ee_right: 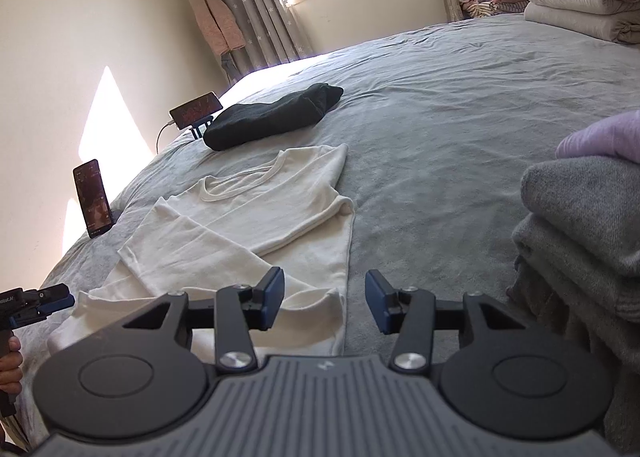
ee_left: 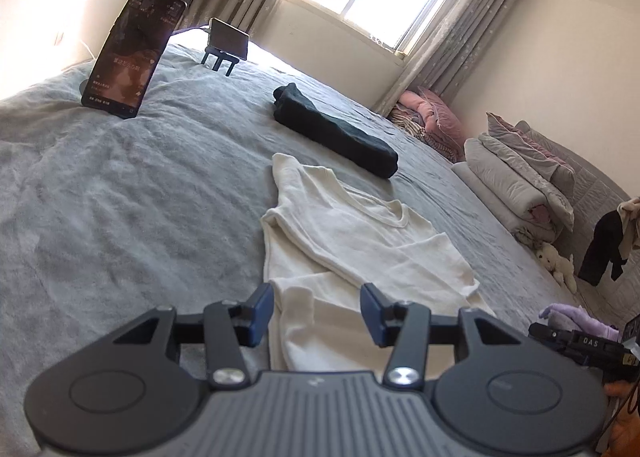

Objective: Fold clothes

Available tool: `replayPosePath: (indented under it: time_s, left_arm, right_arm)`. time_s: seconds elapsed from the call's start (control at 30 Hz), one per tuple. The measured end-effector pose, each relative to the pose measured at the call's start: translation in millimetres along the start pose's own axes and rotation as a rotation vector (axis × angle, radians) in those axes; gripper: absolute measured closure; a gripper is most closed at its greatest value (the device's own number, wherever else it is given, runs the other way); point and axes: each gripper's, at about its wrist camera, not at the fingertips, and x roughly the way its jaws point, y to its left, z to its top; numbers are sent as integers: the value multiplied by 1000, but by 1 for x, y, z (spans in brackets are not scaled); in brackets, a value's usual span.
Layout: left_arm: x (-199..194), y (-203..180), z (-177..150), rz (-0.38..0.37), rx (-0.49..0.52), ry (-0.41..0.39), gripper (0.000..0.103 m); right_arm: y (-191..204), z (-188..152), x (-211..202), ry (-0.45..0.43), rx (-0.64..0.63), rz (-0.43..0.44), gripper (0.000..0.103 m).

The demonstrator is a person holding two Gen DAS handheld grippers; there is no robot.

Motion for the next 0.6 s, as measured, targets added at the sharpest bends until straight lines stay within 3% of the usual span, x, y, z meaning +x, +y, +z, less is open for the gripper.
replayPosePath:
  time_s: [0.3,0.43,0.6]
  left_arm:
    - [13,-19,-12,74,207,2,61]
    - [18,-19,-13,98,216,23,77]
    - [18,-17,-13,116,200,21,85]
  right_arm:
    - [-1,-9,7,44,-102,97,54]
    - [-6,-11,7,51,-125,127,52]
    - [-7,-15,3,75,-198,143,51]
